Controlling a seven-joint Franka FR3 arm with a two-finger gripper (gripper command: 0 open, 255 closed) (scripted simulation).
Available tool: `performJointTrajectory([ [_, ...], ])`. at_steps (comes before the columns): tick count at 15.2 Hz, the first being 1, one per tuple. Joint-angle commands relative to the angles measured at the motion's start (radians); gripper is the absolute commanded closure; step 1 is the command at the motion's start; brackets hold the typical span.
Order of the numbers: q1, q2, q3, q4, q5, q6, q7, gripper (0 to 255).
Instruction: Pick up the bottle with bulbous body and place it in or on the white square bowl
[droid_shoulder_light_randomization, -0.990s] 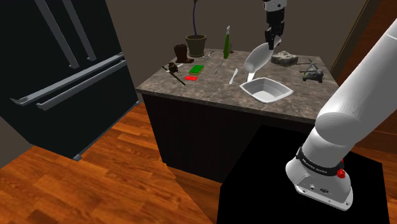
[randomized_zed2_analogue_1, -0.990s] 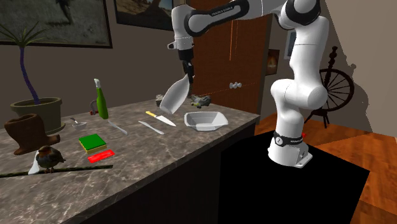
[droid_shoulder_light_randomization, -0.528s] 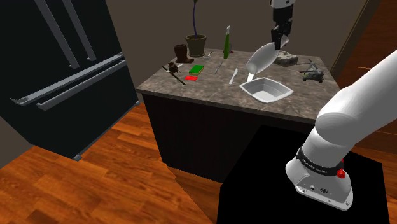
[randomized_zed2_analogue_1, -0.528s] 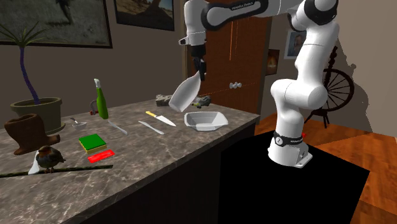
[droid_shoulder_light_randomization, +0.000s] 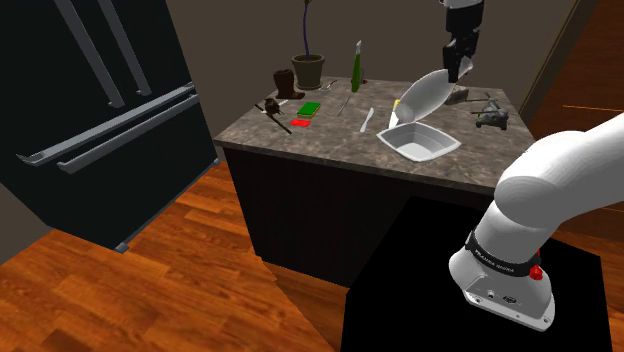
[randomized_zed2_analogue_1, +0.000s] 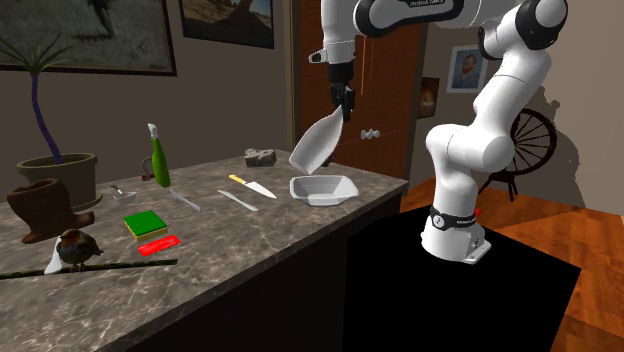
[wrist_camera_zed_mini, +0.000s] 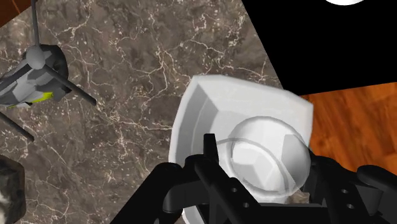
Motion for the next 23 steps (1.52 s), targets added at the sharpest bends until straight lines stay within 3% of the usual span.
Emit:
performJointTrajectory([
  [1, -0.002, -0.016, 0.002, -0.036, -0.003, 0.018, 0.011, 255],
  [18, -0.013, -0.002, -0.047, -0.247, -0.046, 0.241, 0.055, 255],
  [23, 0.004, -0.006, -0.061, -0.247, -0.055, 0.237, 0.064, 255],
])
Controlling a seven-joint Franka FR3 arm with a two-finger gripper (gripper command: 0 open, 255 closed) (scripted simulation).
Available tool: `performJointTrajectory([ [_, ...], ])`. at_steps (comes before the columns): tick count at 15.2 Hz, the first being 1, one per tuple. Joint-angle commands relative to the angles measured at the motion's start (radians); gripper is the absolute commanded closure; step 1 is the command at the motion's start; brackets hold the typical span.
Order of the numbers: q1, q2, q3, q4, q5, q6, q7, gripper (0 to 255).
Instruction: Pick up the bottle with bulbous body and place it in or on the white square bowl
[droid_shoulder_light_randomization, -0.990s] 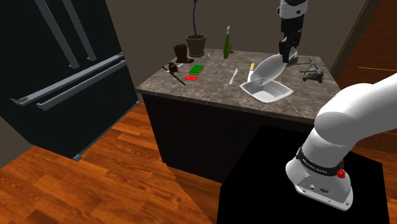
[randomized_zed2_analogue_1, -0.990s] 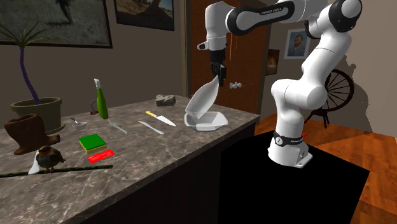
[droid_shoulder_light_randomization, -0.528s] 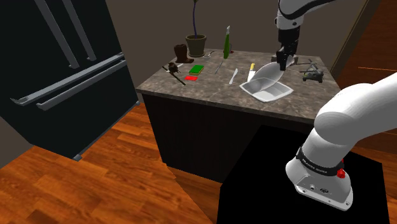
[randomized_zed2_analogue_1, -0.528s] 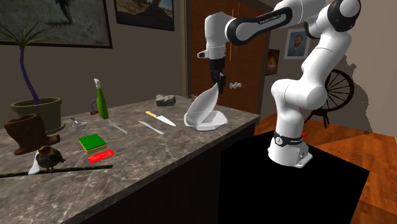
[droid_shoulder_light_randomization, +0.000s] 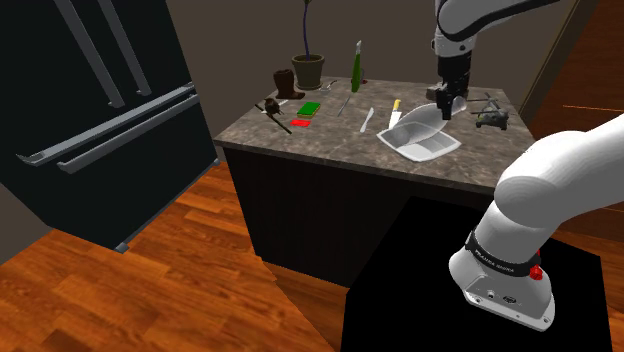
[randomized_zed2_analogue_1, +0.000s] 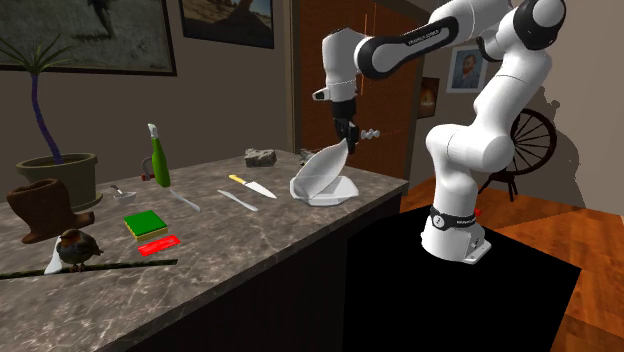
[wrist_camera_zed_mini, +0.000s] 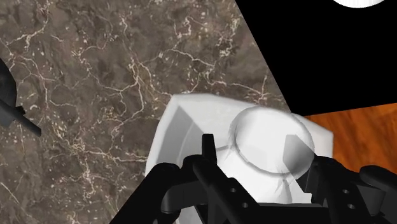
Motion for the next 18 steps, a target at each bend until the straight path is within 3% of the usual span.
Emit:
performJointTrajectory([
  [1, 0.007, 0.005, -0.009, 0.002, -0.004, 0.055, -0.003, 255],
  [3, 0.013, 0.003, -0.014, 0.002, -0.007, 0.054, 0.0, 255],
  [4, 0.012, 0.001, -0.013, -0.002, -0.007, 0.055, 0.001, 0],
  [9, 0.013, 0.003, -0.014, 0.002, -0.007, 0.054, 0.0, 0],
  [13, 0.031, 0.003, 0.027, 0.12, 0.032, -0.068, -0.008, 0],
  [18, 0.031, 0.003, 0.027, 0.12, 0.032, -0.068, -0.008, 0],
])
